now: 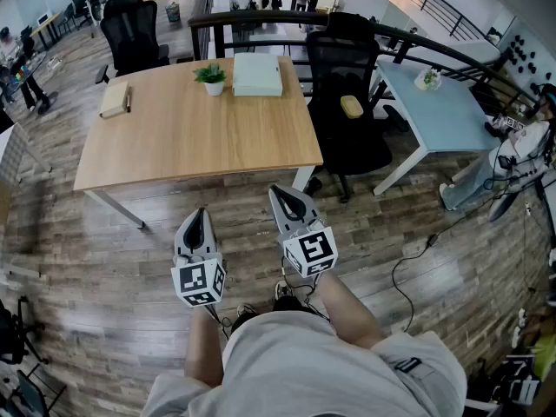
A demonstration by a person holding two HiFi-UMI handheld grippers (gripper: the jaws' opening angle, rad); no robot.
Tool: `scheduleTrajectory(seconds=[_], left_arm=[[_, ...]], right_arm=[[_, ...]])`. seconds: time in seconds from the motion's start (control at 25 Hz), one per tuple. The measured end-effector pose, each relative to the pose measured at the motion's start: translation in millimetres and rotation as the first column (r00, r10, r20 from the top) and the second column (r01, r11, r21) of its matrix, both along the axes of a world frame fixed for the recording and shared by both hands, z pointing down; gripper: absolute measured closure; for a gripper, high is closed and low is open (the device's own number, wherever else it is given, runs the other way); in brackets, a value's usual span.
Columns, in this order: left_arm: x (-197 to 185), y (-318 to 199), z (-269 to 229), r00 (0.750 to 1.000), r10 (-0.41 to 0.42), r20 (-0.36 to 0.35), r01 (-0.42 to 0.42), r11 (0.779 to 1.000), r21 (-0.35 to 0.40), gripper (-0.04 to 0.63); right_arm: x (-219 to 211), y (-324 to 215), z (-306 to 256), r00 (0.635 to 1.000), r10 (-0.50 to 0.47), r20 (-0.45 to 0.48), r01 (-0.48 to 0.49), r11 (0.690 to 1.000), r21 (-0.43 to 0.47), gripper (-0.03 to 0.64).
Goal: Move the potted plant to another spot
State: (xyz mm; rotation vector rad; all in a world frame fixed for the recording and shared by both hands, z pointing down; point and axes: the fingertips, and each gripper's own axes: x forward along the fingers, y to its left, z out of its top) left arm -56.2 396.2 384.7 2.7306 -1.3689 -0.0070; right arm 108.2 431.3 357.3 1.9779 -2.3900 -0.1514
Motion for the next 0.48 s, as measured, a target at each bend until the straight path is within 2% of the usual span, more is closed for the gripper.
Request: scheduleTrajectory(seconds=[0.48], left_arm=[[-27.7, 7.5, 20.2, 0.999, 0.049, 0.001, -0.049, 0.998, -0.049, 0.583]], right_arm=[[-33.5, 10.6, 15.7, 1.0, -0.001, -0.002, 0.001, 0.999, -0.041, 0.613]])
